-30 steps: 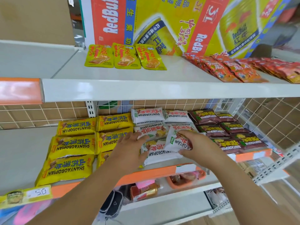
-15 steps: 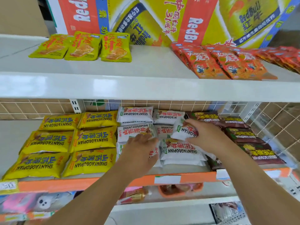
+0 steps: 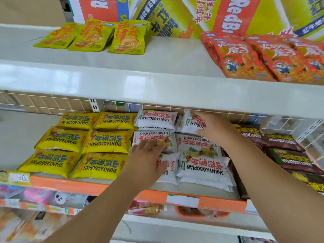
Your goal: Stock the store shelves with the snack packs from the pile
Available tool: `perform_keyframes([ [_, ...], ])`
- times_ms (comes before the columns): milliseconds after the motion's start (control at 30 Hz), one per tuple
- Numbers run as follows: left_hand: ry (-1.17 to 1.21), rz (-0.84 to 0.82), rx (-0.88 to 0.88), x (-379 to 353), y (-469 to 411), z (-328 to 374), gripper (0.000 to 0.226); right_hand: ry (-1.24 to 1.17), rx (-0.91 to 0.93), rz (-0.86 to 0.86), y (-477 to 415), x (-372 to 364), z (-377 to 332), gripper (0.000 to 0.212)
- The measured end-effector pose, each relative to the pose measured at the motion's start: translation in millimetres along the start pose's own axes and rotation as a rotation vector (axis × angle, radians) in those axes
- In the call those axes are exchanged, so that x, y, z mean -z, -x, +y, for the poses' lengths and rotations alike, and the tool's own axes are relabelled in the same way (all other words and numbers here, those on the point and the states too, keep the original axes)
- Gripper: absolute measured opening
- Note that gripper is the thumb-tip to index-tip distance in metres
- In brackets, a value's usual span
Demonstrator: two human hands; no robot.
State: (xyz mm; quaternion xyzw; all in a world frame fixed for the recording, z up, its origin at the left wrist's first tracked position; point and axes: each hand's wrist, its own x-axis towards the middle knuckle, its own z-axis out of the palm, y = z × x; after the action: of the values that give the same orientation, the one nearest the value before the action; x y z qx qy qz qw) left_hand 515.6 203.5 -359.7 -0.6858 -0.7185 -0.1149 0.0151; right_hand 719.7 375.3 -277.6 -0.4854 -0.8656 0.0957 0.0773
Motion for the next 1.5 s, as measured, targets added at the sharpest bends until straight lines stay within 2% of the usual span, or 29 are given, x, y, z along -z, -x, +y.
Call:
perform_keyframes([
  [200, 0.034, 0.030, 0.061, -18, -17, 6, 0.066, 0.089, 0.005, -0.061, -65, -28, 11, 0.050],
  [433, 0.047, 0.115, 0.070, -30, -16, 6, 0.057, 0.256, 0.028, -0.097, -67, -54, 13, 0.087],
  [633, 0.064, 0.151, 0.078, -32, -15, 7, 0.054, 0.290, 0.034, -0.002, -62, -61, 14, 0.082],
  [1000, 0.064, 0.135, 0.084, -31, -11, 7, 0.056, 0.323, 0.042, -0.002, -57, -66, 12, 0.088],
  [1267, 0.022, 0.111, 0.088, -28, -10, 11, 0.058, 0.238, 0.011, -0.151, -60, -47, 6, 0.095],
  [1500, 0.005, 0.044, 0.097, -25, -12, 12, 0.066, 0.233, 0.062, 0.024, -42, -47, -9, 0.085],
])
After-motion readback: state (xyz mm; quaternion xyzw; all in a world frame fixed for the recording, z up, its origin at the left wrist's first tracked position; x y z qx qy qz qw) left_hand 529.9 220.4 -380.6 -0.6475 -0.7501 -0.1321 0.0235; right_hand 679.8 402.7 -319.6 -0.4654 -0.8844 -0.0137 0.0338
